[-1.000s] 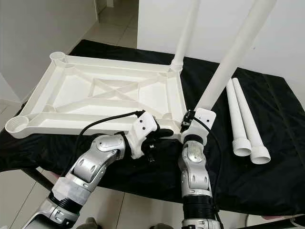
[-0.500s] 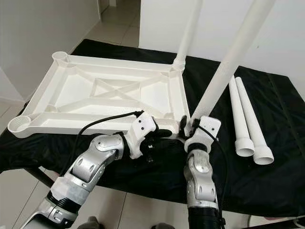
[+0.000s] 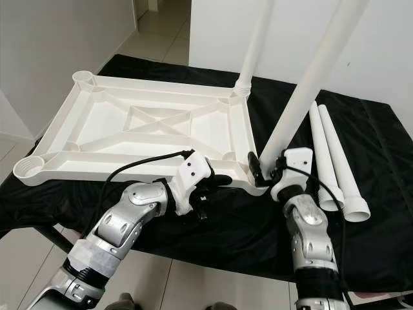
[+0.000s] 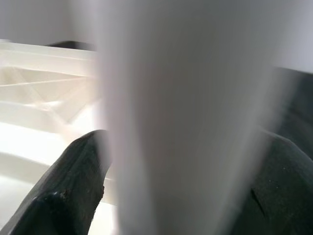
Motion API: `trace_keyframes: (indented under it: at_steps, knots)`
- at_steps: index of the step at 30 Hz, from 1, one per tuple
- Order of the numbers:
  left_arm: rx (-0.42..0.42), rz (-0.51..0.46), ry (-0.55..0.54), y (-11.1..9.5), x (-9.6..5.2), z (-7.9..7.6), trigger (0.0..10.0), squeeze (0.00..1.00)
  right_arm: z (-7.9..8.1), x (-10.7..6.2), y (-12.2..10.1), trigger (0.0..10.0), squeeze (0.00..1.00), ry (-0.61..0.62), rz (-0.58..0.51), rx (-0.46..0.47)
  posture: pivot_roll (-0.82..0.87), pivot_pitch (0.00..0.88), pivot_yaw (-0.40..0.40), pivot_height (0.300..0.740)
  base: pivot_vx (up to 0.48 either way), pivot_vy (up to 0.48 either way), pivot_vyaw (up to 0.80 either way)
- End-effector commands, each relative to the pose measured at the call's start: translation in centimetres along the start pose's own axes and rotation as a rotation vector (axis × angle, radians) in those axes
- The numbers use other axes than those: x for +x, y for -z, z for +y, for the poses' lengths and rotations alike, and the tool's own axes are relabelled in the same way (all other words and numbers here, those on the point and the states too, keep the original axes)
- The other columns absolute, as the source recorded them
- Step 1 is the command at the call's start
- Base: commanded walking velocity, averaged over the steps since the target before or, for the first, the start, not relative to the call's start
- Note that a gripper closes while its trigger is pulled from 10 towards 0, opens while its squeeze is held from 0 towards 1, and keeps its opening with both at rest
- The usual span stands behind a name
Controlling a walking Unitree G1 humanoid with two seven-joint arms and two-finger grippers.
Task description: Building children table
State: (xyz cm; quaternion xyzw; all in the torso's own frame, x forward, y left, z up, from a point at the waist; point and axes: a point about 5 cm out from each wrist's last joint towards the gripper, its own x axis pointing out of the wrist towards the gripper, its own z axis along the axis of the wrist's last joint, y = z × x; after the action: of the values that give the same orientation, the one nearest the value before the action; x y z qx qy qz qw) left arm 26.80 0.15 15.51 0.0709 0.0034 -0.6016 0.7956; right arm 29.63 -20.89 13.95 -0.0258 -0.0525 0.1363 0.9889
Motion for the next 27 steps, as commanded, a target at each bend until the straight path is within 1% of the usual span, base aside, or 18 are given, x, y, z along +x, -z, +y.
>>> trace_keyframes:
  at_steps: [1,4,5,7,9,10,11,12,15,16,18,23,24,26,27]
  knots:
    - [0.015,-0.005,0.001,-0.3,0.3,-0.2,10.0,0.00,0.1,0.0,0.4,10.0,0.00,-0.032,0.014,0.007,0.03,0.000,-0.055,0.740,0.000,0.000,0.00]
    - [0.018,-0.008,-0.004,-0.4,0.5,-0.3,10.0,0.00,0.2,0.8,0.6,10.0,0.00,-0.149,0.047,-0.028,0.04,0.000,-0.065,0.740,0.000,0.000,0.00]
    - [0.018,-0.008,-0.004,-0.4,0.5,-0.3,10.0,0.00,0.2,0.8,0.6,10.0,0.00,-0.149,0.047,-0.028,0.04,0.000,-0.065,0.740,0.000,0.000,0.00]
    - [0.018,-0.009,-0.010,-0.4,0.5,-0.3,10.0,0.00,0.2,1.1,0.7,10.0,0.00,-0.203,0.068,-0.038,0.04,0.000,-0.065,0.740,0.000,0.000,0.00]
    - [0.018,-0.009,-0.010,-0.4,0.5,-0.3,10.0,0.00,0.2,1.1,0.7,10.0,0.00,-0.203,0.068,-0.038,0.04,0.000,-0.065,0.740,0.000,0.000,0.00]
    - [0.018,-0.010,-0.012,-0.4,0.5,-0.3,10.0,0.00,0.1,1.1,0.8,6.2,0.00,-0.208,0.071,-0.037,0.05,0.000,-0.070,0.740,0.000,0.000,0.00]
    - [0.018,-0.010,-0.012,-0.4,0.5,-0.3,10.0,0.00,0.1,1.1,0.8,6.2,0.00,-0.208,0.071,-0.037,0.05,0.000,-0.070,0.740,0.000,0.000,0.00]
    - [0.018,-0.009,-0.014,-0.4,0.5,-0.3,10.0,0.00,-0.1,1.0,0.9,0.0,0.00,-0.217,0.075,-0.036,0.05,0.000,-0.072,0.740,0.000,0.000,0.00]
    - [0.019,-0.009,-0.015,-0.4,0.5,-0.3,10.0,0.00,-0.2,1.0,1.0,0.0,0.00,-0.223,0.077,-0.034,0.05,0.000,-0.072,0.740,0.000,0.000,0.00]
    - [0.019,-0.010,-0.017,-0.4,0.5,-0.3,10.0,0.00,-0.4,0.8,1.3,0.0,0.00,-0.226,0.088,-0.013,0.05,0.000,-0.074,0.740,0.000,0.000,0.00]
    - [0.019,-0.010,-0.017,-0.4,0.5,-0.3,10.0,0.00,-0.4,0.8,1.3,0.0,0.00,-0.226,0.088,-0.013,0.05,0.000,-0.074,0.740,0.000,0.000,0.00]
    - [0.018,-0.011,-0.014,-0.4,0.5,-0.5,10.0,0.00,-0.6,0.1,2.1,0.0,0.00,-0.221,0.110,0.017,0.05,0.000,-0.071,0.740,0.000,0.000,0.00]
    - [0.018,-0.011,-0.011,-0.3,0.5,-0.5,10.0,0.00,-0.5,-0.2,2.4,6.8,0.00,-0.212,0.120,0.034,0.04,0.000,-0.069,0.740,0.000,0.000,0.00]
    - [0.018,-0.011,-0.011,-0.3,0.5,-0.5,10.0,0.00,-0.5,-0.2,2.4,6.8,0.00,-0.212,0.120,0.034,0.04,0.000,-0.069,0.740,0.000,0.000,0.00]
    - [0.018,-0.010,-0.007,-0.3,0.5,-0.6,10.0,0.00,-0.4,-0.4,2.8,10.0,0.00,-0.205,0.126,0.054,0.04,0.000,-0.067,0.740,0.000,0.000,0.00]
